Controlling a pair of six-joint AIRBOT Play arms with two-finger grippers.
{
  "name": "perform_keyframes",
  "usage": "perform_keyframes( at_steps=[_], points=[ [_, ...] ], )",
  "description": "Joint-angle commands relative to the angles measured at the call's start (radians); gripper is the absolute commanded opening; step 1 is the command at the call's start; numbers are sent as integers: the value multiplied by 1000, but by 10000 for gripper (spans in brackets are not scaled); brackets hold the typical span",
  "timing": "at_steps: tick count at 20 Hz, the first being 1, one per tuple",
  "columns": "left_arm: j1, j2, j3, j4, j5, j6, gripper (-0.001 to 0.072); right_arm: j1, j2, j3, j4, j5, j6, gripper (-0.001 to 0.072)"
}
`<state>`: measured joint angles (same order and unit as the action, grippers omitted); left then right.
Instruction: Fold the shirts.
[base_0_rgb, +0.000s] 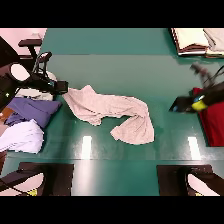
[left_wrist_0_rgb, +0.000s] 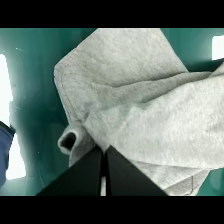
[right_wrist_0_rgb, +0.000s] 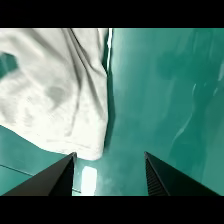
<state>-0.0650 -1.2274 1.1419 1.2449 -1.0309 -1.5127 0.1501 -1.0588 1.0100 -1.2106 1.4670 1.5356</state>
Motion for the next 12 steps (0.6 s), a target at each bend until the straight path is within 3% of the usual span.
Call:
perform_keyframes(
  at_steps=[1, 4, 8, 9, 11, 12],
  points=[
    [1, 5, 13, 9, 0, 2, 24, 0, -37, -292, 111, -152, -40, 485],
    [1, 5, 13, 9, 2, 2, 24, 0, -126, -369, 283, -243, -130, 429],
    [1, 5, 13, 8, 2, 2, 24, 52, -217, -335, 310, -298, -143, 426],
    [1, 5, 13, 8, 2, 2, 24, 81, -234, -313, 309, -306, -145, 386],
    [1, 5, 13, 8, 0, 1, 24, 129, -250, -273, 285, -343, -153, 95],
    [1, 13, 14, 9, 2, 0, 23, 143, -245, -249, 262, -358, -153, 13]
  ],
)
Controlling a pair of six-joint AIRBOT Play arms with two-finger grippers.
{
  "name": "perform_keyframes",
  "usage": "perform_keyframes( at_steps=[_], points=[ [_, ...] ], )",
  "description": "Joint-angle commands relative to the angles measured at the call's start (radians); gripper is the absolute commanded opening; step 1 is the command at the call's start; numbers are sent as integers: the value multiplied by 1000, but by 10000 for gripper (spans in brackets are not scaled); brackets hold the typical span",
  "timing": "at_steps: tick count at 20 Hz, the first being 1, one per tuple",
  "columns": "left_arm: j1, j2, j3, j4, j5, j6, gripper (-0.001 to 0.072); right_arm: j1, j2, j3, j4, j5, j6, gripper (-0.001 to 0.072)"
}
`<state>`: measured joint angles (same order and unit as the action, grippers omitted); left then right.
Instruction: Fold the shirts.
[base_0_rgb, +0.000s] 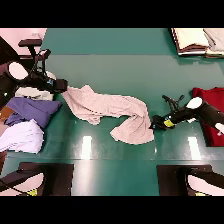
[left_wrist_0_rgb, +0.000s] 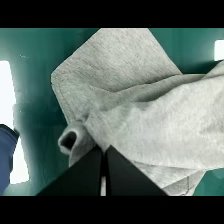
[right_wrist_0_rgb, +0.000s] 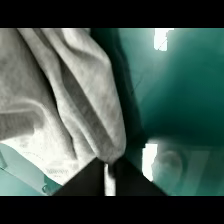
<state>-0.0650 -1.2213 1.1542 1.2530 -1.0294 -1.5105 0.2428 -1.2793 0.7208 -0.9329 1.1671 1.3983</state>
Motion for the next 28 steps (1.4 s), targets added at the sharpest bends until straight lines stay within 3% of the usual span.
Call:
perform_keyframes(
  at_steps=[1, 6, 12, 16, 21, 23, 26, 28],
  points=[
    [1, 24, 9, 4, 8, -2, 22, 50, -10, 71, -42, -56, -15, 13],
    [1, 218, 215, 83, 4, -1, 23, -77, 233, 378, -267, 96, 12, 13],
    [1, 439, 562, 39, -20, -5, 23, -282, 489, 826, -274, 257, 10, 13],
    [1, 522, 701, 20, -62, -9, 22, -395, 564, 986, -274, 331, 10, 13],
    [1, 522, 800, 21, -143, -11, 22, -463, 495, 1131, -262, 422, 11, 12],
    [1, 486, 766, 19, -237, -21, 22, -443, 430, 1136, -245, 452, 22, 12],
    [1, 389, 606, 15, -384, -27, 22, -343, 272, 1130, -257, 535, 61, 12],
    [1, 322, 417, -14, -395, -26, 22, -246, 164, 1066, -334, 534, 67, 12]
  ],
)
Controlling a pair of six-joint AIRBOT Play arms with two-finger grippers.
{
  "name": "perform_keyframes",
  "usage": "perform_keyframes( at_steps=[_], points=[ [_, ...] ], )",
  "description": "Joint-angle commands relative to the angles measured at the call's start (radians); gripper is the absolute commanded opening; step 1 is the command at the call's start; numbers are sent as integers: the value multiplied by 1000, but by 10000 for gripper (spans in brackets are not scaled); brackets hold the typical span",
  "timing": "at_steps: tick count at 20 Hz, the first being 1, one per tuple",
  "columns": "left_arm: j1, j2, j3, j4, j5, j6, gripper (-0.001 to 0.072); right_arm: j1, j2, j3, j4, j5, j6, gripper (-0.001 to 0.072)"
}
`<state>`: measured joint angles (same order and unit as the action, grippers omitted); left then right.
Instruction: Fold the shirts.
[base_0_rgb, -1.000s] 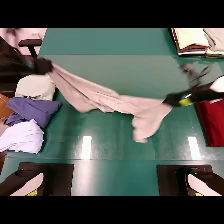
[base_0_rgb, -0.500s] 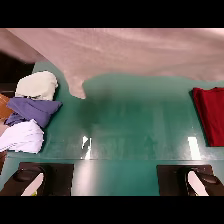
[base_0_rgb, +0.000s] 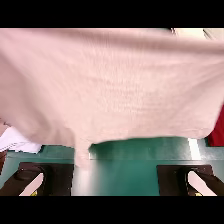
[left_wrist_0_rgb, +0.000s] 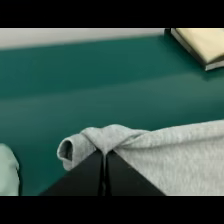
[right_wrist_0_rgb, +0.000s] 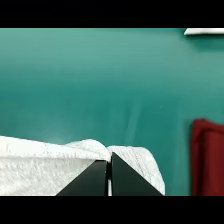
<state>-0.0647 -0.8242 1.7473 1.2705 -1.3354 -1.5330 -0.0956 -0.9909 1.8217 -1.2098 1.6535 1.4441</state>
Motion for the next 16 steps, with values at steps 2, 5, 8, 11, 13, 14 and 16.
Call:
perform_keyframes(
  at_steps=[2, 5, 8, 11, 13, 14, 16],
  points=[
    [1, -150, -383, -44, -24, 27, 23, 174, -241, -139, -138, 55, 22, 12],
    [1, -292, -603, -41, 172, 88, 23, 227, -427, -265, -153, -17, 21, 12],
    [1, -464, -593, -34, 341, 138, 24, 229, -589, -219, -144, -110, 21, 12],
    [1, -547, -489, -13, 378, 135, 27, 227, -699, -61, -143, -100, 22, 205],
    [1, -548, -422, 21, 360, 134, 436, 216, -729, 29, -121, -56, 21, 414],
    [11, -546, -384, 32, 309, 124, 502, 200, -728, 54, -70, -31, 10, 414],
    [54, -528, -345, 28, 176, 119, 501, 156, -691, 35, 75, 5, -19, 408]
  ],
)
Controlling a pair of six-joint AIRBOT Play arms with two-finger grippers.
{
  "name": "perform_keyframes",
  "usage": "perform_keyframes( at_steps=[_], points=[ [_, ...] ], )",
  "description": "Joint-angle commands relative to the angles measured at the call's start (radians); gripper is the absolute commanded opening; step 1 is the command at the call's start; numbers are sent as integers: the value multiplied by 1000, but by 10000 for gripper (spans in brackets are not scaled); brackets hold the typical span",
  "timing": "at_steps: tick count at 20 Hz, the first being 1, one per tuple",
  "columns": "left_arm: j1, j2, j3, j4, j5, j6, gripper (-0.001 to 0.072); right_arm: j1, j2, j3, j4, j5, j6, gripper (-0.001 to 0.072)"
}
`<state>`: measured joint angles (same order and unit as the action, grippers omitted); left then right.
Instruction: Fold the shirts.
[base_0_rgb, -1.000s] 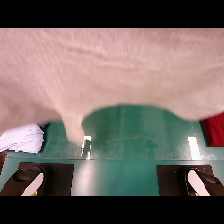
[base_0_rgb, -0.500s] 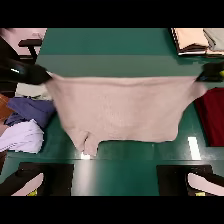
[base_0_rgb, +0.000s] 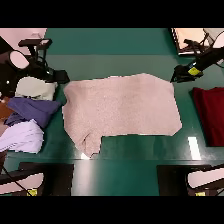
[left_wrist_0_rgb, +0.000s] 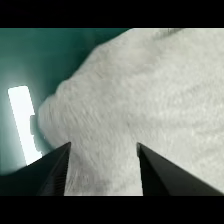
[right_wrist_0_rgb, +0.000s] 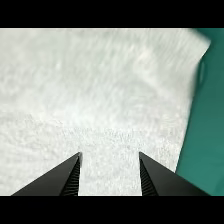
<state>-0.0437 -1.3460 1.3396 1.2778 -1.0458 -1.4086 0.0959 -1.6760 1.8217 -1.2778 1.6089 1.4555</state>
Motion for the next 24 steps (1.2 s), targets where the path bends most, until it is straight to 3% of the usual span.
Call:
perform_keyframes(
  at_steps=[1, 5, 6, 7, 14, 18, 24],
  points=[
    [61, 10, 55, 17, -171, -6, 501, -62, 34, -15, 212, 46, -48, 407],
    [143, 145, -149, -85, -209, 2, 502, -152, 235, -309, 296, -7, -94, 403],
    [146, 192, -234, -80, -196, 2, 502, -169, 288, -387, 300, -24, -97, 338],
    [146, 235, -317, -84, -182, 2, 502, -186, 342, -467, 313, -40, -100, 222],
    [146, 315, -732, -150, -10, -32, 502, -257, 567, -787, 370, -101, -122, 216],
    [142, 315, -808, -269, 72, -23, 501, -257, 605, -839, 370, -107, -122, 216],
    [48, 316, -808, -277, 106, -35, 488, -285, 606, -844, 342, -98, -122, 220]
  ],
)
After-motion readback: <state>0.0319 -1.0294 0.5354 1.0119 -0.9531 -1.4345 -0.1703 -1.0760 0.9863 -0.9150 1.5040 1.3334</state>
